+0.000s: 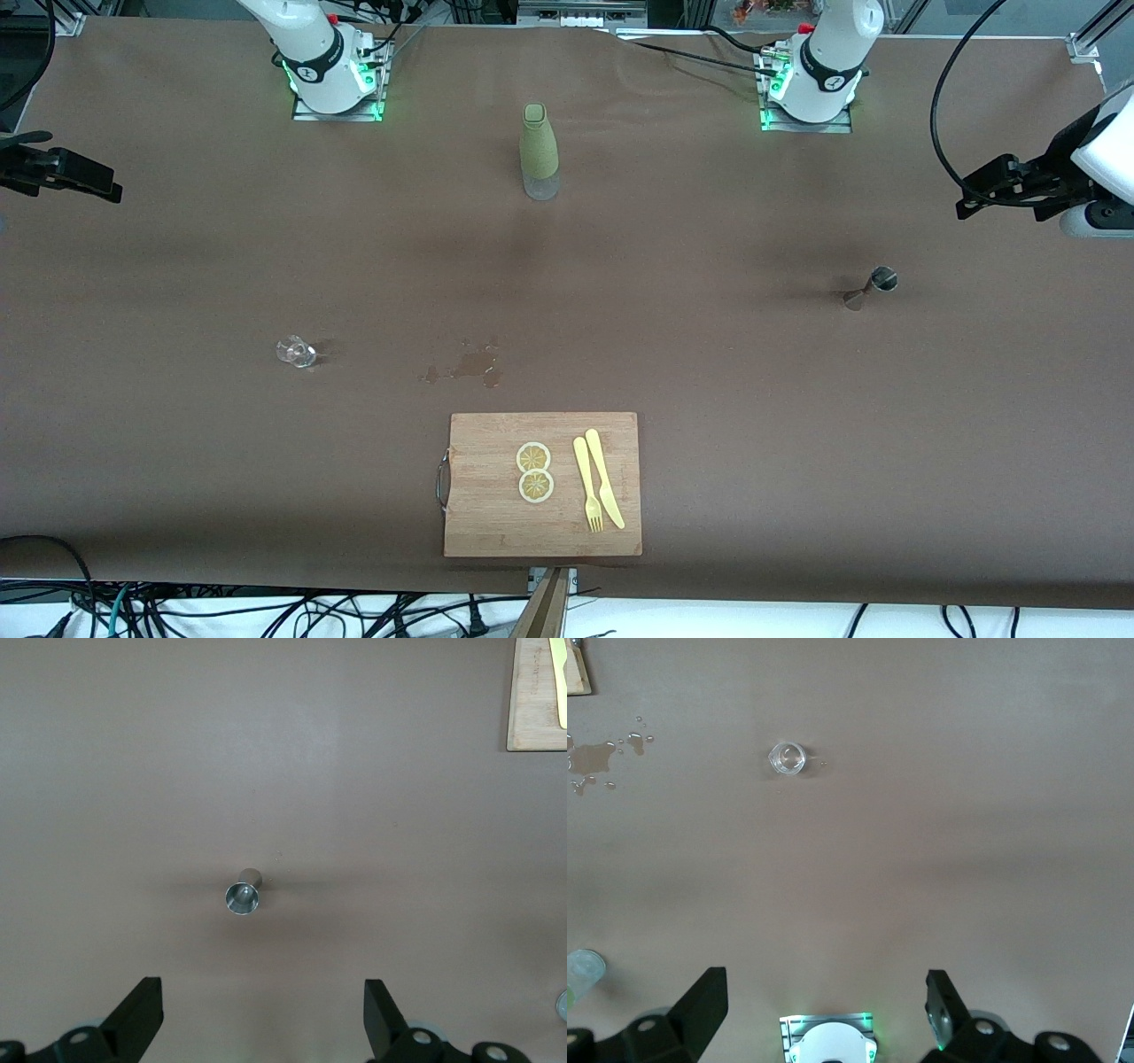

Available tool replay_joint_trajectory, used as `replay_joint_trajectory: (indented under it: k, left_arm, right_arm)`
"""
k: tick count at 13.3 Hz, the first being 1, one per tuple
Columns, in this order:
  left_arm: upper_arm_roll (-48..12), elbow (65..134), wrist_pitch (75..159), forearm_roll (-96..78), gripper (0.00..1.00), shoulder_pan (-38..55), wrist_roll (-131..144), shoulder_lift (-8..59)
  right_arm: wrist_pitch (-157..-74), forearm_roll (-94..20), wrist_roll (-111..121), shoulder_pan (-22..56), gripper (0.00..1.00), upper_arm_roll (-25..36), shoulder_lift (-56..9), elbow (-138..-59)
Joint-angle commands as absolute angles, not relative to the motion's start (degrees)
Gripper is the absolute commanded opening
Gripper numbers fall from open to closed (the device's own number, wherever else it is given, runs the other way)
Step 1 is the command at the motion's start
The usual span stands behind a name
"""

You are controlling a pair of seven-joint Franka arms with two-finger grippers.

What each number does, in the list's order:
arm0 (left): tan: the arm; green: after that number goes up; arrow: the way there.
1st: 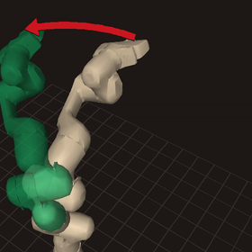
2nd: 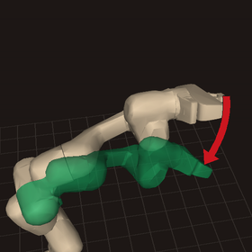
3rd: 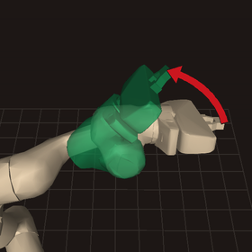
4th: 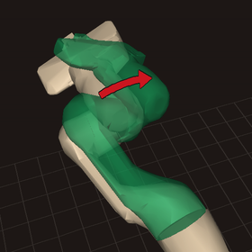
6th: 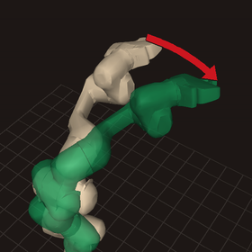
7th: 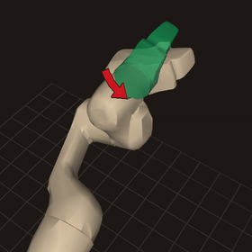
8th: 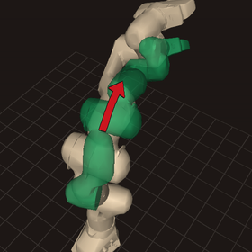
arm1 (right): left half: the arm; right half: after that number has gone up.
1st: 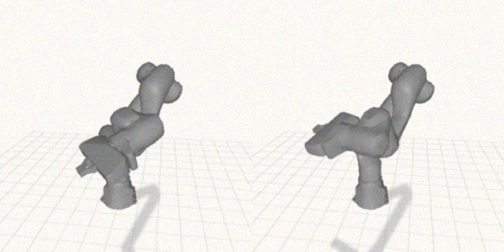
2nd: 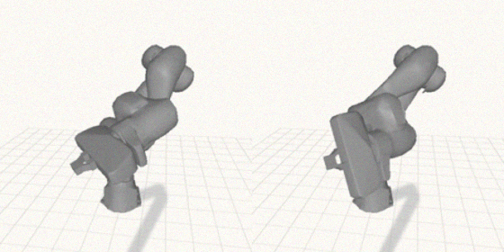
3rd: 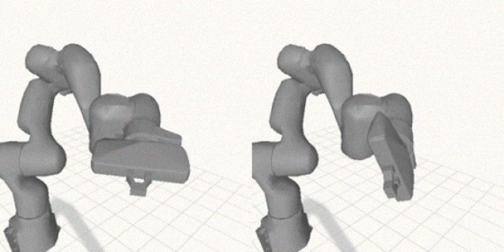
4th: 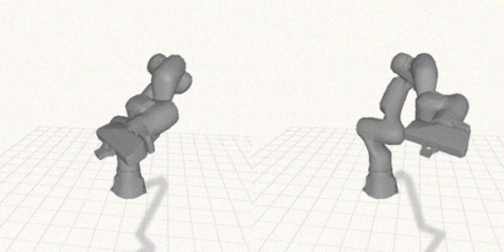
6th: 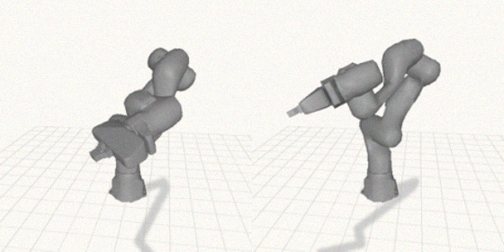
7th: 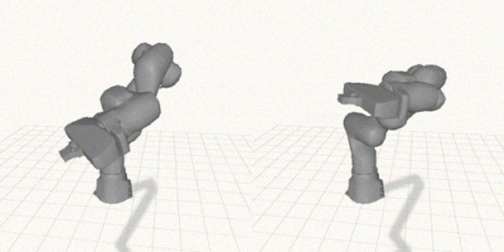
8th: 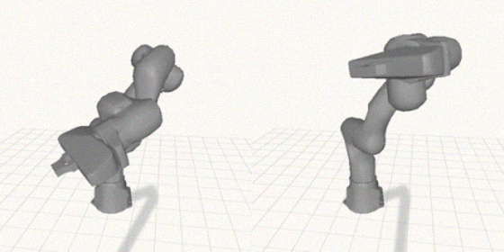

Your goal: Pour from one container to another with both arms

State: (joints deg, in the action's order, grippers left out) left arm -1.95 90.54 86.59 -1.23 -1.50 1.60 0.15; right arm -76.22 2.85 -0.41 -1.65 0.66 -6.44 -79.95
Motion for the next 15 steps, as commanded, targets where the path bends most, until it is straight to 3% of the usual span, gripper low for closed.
replay_joint_trajectory:
  k: [1, 15]
  left_arm:
    - [-2.2, 90.1, 85.8, -0.2, 1.0, -1.8, 0.3, -0.3]
    - [-3.0, 89.8, 85.6, -0.2, 1.0, -1.6, 0.3, -0.4]
  right_arm:
    - [-77.0, 3.0, -1.3, -1.9, 1.0, 0.6, -5.8, -80.8]
    - [-77.3, 2.9, -1.1, -2.3, 1.0, 0.7, -6.0, -80.8]
